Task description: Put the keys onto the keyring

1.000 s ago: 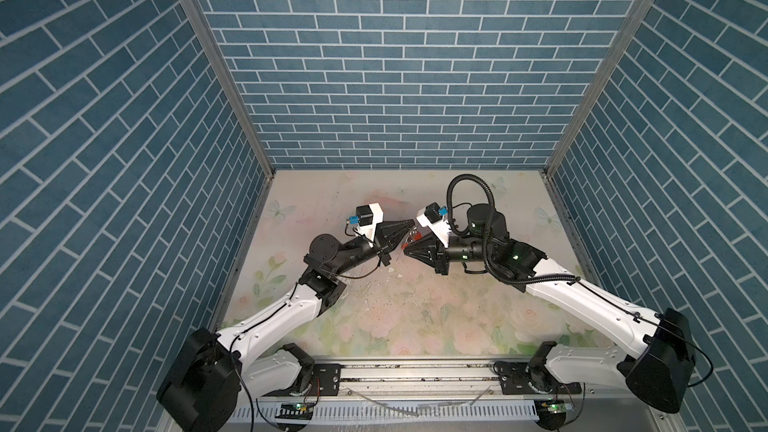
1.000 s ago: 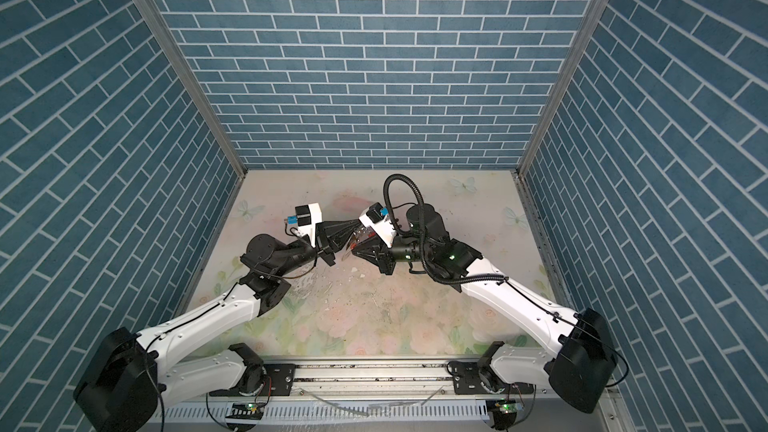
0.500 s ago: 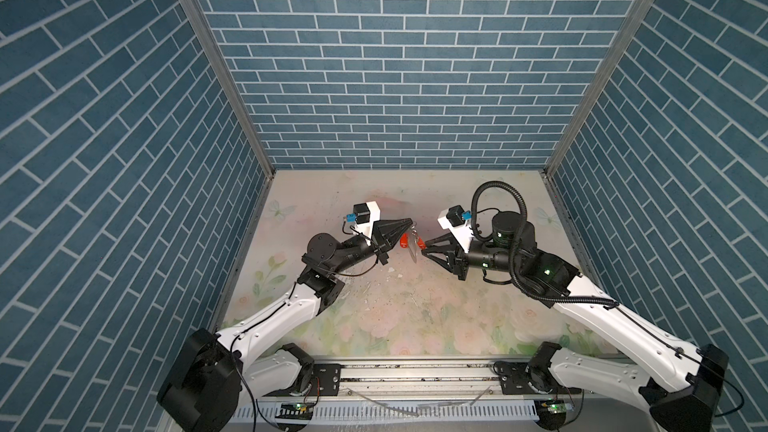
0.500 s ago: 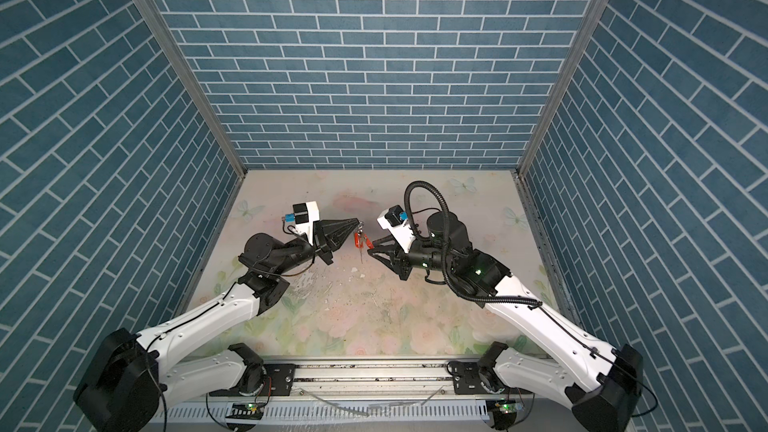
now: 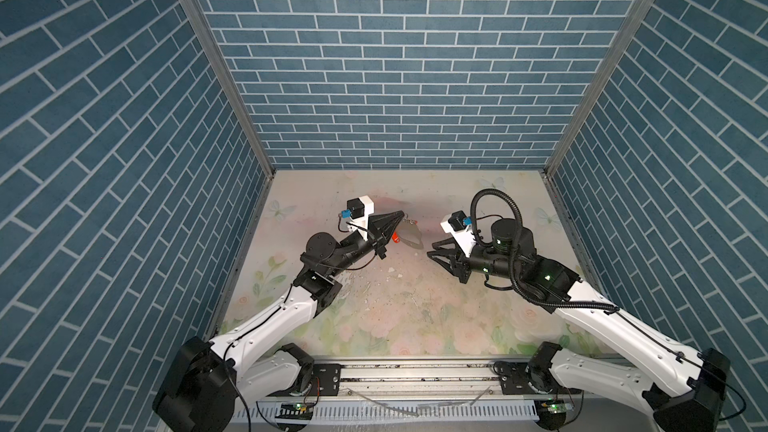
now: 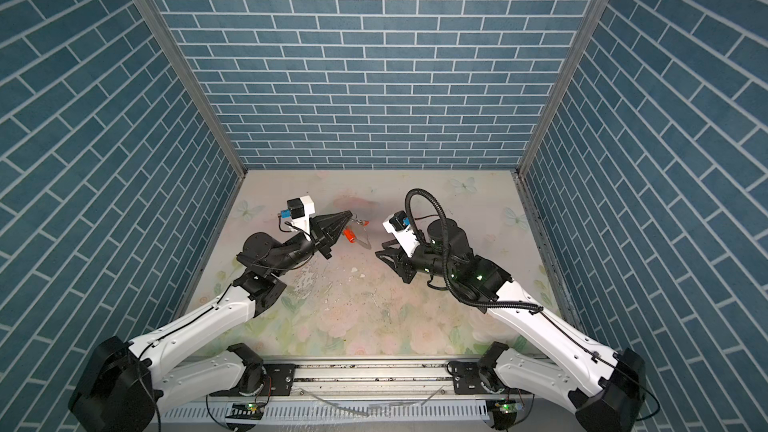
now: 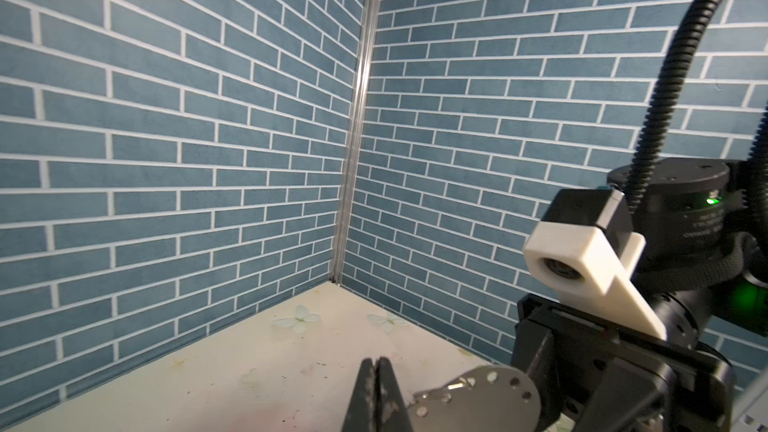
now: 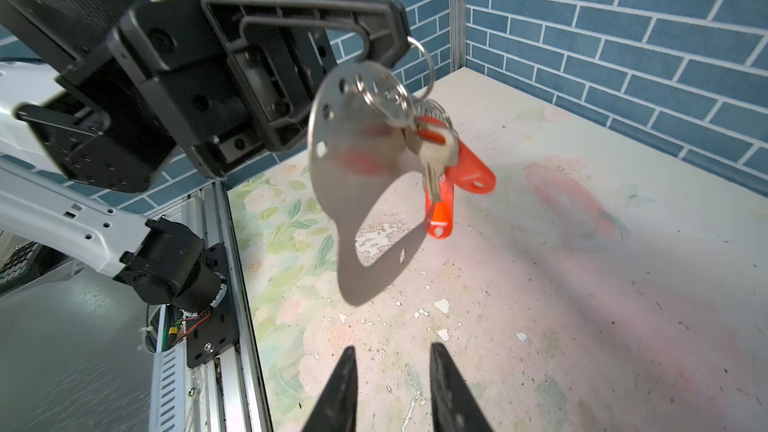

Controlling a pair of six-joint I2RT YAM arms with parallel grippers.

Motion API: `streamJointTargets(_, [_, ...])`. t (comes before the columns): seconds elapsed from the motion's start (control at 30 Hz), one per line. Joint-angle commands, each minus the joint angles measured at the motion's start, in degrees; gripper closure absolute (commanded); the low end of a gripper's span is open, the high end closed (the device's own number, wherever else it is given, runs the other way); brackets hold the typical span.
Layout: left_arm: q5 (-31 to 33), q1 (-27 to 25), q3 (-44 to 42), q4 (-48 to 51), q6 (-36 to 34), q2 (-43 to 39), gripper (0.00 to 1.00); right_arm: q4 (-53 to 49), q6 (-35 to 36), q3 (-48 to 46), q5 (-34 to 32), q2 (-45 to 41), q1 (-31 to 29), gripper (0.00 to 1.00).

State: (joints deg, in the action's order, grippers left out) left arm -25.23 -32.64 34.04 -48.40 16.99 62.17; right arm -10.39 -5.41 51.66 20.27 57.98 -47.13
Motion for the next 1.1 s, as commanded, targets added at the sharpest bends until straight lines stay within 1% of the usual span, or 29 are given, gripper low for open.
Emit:
streamJointTargets(0.0, [3.79,0.28,2.28,3.35,-1.09,-1.62,1.00,1.69,2.31,-1.54,-2.23,0.40,-0.15,0.69])
streamJointTargets(0.37, [11.78,0.21,3.93,11.43,-2.45,-3.56,1.00,5.95,2.79,-4.14,-5.27,0.11,-0.14,0.69])
streamJointTargets(0.67, [17.63,0.23,5.55,17.55,-2.48,-5.54,1.00,14.95,1.63,-7.40,-7.33,1.61,-0.15,0.69])
streamJointTargets(0.83, [18.27,0.21,5.70,18.94,-2.27,-6.77,1.00,19.72,1.06,-8.04,-5.16,3.72,-0.18,0.69])
streamJointTargets(1.07, [18.14,0.20,5.73,19.91,-2.14,-7.59,1.00,24.14,0.92,-6.61,1.86,8.37,-0.20,0.66])
